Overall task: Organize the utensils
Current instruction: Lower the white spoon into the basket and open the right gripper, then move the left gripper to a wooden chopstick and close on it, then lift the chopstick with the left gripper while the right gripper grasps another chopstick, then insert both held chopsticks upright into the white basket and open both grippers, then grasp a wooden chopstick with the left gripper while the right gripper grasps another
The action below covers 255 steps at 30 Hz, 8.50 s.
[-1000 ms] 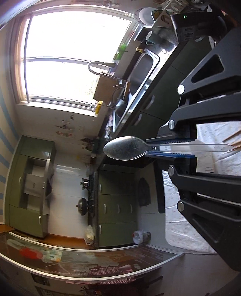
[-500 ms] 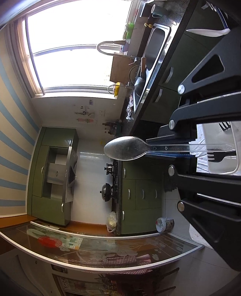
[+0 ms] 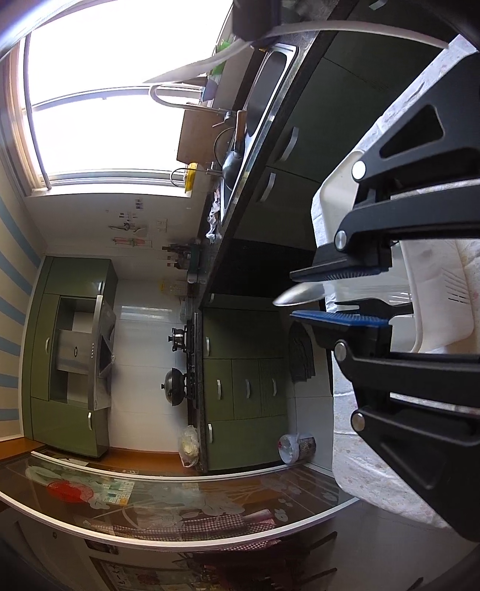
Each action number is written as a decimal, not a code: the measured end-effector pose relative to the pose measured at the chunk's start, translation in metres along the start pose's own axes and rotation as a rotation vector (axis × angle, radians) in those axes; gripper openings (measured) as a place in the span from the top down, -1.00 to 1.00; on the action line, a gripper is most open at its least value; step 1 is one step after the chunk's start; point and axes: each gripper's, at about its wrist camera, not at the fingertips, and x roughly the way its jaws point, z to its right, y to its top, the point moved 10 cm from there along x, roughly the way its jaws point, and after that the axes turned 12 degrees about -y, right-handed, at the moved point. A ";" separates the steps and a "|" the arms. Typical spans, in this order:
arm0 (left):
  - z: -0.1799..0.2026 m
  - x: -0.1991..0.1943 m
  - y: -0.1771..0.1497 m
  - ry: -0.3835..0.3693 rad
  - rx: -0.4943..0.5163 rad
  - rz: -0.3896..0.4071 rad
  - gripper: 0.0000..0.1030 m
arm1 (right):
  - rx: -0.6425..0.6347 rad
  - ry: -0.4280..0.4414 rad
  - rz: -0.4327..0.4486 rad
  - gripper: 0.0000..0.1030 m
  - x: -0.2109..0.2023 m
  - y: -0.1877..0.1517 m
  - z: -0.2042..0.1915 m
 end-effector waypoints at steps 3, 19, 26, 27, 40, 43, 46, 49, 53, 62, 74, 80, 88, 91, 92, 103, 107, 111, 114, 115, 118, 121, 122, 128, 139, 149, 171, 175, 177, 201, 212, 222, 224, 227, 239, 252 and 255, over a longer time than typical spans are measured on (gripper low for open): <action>-0.001 -0.003 -0.004 -0.006 0.000 -0.008 0.53 | 0.000 -0.016 0.062 0.81 0.011 0.018 -0.002; -0.021 -0.092 0.013 -0.017 -0.128 0.028 0.32 | -0.082 -0.125 0.211 0.81 0.102 0.022 0.012; -0.013 -0.101 -0.005 -0.016 -0.106 -0.041 0.30 | -0.150 -0.155 0.232 0.69 0.110 -0.006 0.009; -0.012 -0.100 -0.009 -0.017 -0.105 -0.056 0.29 | -0.162 -0.166 0.235 0.56 0.108 -0.010 0.010; -0.006 -0.093 -0.105 0.008 -0.198 -0.540 0.28 | -0.204 -0.189 0.037 0.55 0.047 -0.074 0.025; -0.007 -0.099 -0.150 0.022 -0.262 -0.736 0.30 | -0.210 -0.216 -0.121 0.55 0.041 -0.104 0.041; -0.006 -0.107 -0.190 0.026 -0.313 -0.881 0.31 | -0.204 -0.224 -0.238 0.55 0.036 -0.129 0.055; -0.004 -0.109 -0.212 0.049 -0.319 -0.962 0.44 | -0.225 -0.243 -0.303 0.55 0.032 -0.147 0.063; -0.001 -0.110 -0.227 0.079 -0.309 -1.019 0.50 | -0.246 -0.238 -0.368 0.55 0.031 -0.166 0.065; 0.014 -0.111 -0.241 0.079 -0.299 -1.084 0.57 | -0.255 -0.198 -0.461 0.55 0.043 -0.187 0.053; 0.014 -0.100 -0.252 0.111 -0.309 -1.189 0.80 | -0.272 -0.171 -0.621 0.55 0.059 -0.210 0.031; -0.004 -0.104 -0.250 0.107 -0.292 -1.195 0.87 | -0.241 -0.181 -0.755 0.55 0.079 -0.228 0.022; -0.021 -0.114 -0.238 0.077 -0.280 -1.141 0.87 | -0.185 -0.253 -0.880 0.55 0.113 -0.247 0.026; -0.023 -0.115 -0.232 0.066 -0.276 -1.123 0.87 | -0.191 -0.308 -0.891 0.55 0.121 -0.251 0.029; -0.024 -0.115 -0.230 0.062 -0.277 -1.119 0.87 | -0.196 -0.324 -0.895 0.55 0.123 -0.252 0.030; -0.021 -0.133 -0.200 0.032 -0.246 -1.038 0.87 | -0.245 -0.454 -0.923 0.56 0.135 -0.270 0.031; -0.023 -0.141 -0.189 0.027 -0.233 -0.995 0.87 | -0.332 -0.521 -0.874 0.79 0.134 -0.273 0.029; -0.023 -0.147 -0.178 0.023 -0.228 -0.948 0.87 | -0.275 -0.477 -0.848 0.85 0.128 -0.272 0.031; -0.023 -0.149 -0.168 0.011 -0.233 -0.918 0.87 | -0.210 -0.395 -0.806 0.85 0.117 -0.263 0.031; -0.022 -0.149 -0.164 0.008 -0.230 -0.907 0.87 | -0.188 -0.366 -0.787 0.85 0.112 -0.259 0.029; -0.016 -0.148 -0.148 -0.005 -0.223 -0.867 0.87 | -0.130 -0.267 -0.736 0.85 0.094 -0.248 0.023; -0.010 -0.146 -0.124 -0.029 -0.224 -0.814 0.87 | -0.107 -0.200 -0.658 0.85 0.073 -0.233 0.020; -0.009 -0.145 -0.115 -0.031 -0.218 -0.793 0.87 | -0.097 -0.182 -0.632 0.85 0.066 -0.228 0.020; 0.004 -0.131 -0.047 -0.051 -0.193 -0.658 0.87 | -0.041 -0.099 -0.539 0.85 0.035 -0.194 0.024; 0.036 -0.102 0.099 -0.054 -0.126 -0.403 0.87 | -0.010 -0.036 -0.477 0.85 0.005 -0.163 0.046; 0.030 -0.041 0.073 0.009 -0.105 -0.493 0.87 | 0.032 -0.002 -0.388 0.85 -0.002 -0.131 0.051; 0.022 -0.074 0.039 -0.051 -0.135 -0.481 0.28 | 0.036 -0.110 0.201 0.85 0.020 0.089 0.006; 0.030 -0.095 0.023 -0.071 -0.114 -0.514 0.28 | -0.037 -0.194 0.239 0.84 0.054 0.084 0.003; 0.033 -0.101 0.013 -0.082 -0.103 -0.532 0.28 | -0.069 -0.217 0.240 0.84 0.071 0.073 0.004; 0.012 -0.107 -0.170 -0.040 -0.335 -1.009 0.26 | -0.218 -0.230 0.141 0.64 0.047 -0.035 0.015; 0.006 -0.094 -0.227 0.067 -0.297 -1.157 0.40 | -0.223 -0.186 0.010 0.47 0.008 -0.081 0.035; 0.006 -0.095 -0.249 0.066 -0.349 -1.199 0.43 | -0.199 -0.164 -0.069 0.47 0.010 -0.104 0.050; 0.008 -0.093 -0.254 0.059 -0.353 -1.213 0.43 | -0.192 -0.162 -0.080 0.47 0.011 -0.105 0.051; 0.015 -0.088 -0.260 0.070 -0.316 -1.218 0.43 | -0.198 -0.167 -0.092 0.47 0.013 -0.107 0.051; 0.005 -0.095 -0.262 0.084 -0.304 -1.232 0.87 | -0.342 -0.280 -0.609 0.47 0.077 -0.205 0.067; -0.016 -0.109 -0.240 0.042 -0.309 -1.171 0.88 | -0.383 -0.407 -0.777 0.58 0.124 -0.235 0.085; -0.021 -0.111 -0.230 0.037 -0.304 -1.148 0.88 | -0.418 -0.444 -0.774 0.58 0.129 -0.236 0.082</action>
